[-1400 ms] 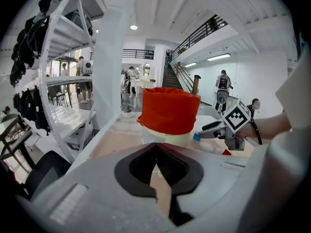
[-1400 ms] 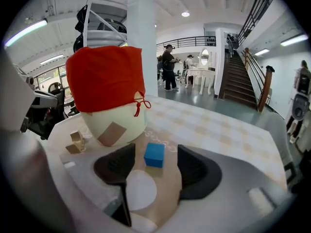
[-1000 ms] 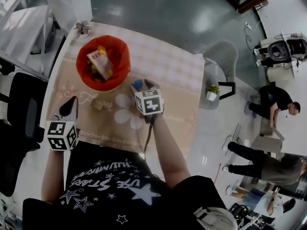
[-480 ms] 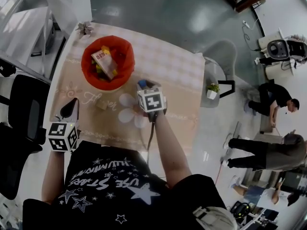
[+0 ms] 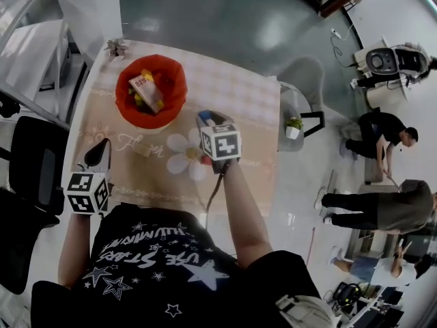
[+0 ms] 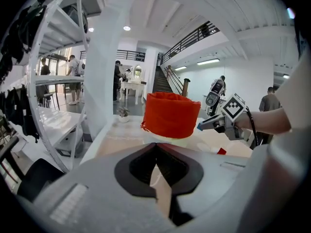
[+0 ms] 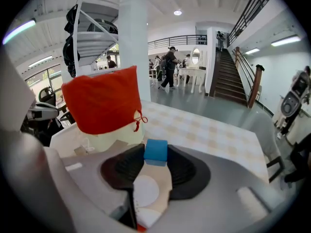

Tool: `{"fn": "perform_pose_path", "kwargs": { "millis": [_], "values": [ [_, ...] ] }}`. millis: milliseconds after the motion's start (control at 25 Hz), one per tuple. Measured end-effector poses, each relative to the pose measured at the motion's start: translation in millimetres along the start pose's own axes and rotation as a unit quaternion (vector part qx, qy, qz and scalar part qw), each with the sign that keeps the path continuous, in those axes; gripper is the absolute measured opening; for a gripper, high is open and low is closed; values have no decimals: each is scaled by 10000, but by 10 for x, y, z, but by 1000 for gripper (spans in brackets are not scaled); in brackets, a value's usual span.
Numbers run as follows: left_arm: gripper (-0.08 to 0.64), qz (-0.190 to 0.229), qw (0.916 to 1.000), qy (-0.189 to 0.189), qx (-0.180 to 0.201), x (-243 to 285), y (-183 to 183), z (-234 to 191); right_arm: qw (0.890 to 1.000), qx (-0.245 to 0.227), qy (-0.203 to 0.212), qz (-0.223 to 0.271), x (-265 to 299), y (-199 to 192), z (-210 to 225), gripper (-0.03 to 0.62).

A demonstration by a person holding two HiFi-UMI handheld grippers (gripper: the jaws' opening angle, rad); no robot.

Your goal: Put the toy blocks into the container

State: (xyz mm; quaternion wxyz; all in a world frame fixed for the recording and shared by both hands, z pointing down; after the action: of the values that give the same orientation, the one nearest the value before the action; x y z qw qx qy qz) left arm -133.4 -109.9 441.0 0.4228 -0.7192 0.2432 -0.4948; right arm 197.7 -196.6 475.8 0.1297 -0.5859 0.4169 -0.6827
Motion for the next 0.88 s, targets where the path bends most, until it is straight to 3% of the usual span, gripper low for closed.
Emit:
{"fn": "perform_pose_path", "kwargs": {
  "millis": [520, 880],
  "values": [
    [8, 477, 9986, -221, 51, -66, 287, -86, 9934, -54, -164, 1130, -760, 668, -248, 150],
    [8, 746, 9964, -360, 201, -163, 495, -225, 9877, -264, -64, 1543, -906, 1063, -616, 150]
  ]
}}
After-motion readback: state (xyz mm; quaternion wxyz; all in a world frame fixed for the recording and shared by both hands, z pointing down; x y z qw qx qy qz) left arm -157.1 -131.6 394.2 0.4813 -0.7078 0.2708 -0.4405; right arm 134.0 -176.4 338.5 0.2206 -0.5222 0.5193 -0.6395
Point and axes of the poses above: the fingertips, and each gripper's own axes: x forward along the fingers, z to its right, y out of its top, the point moved 7 cm from there along -x, backward along the fingers, and after that the axes turned 4 degrees about -x, right-handed, at the moved point
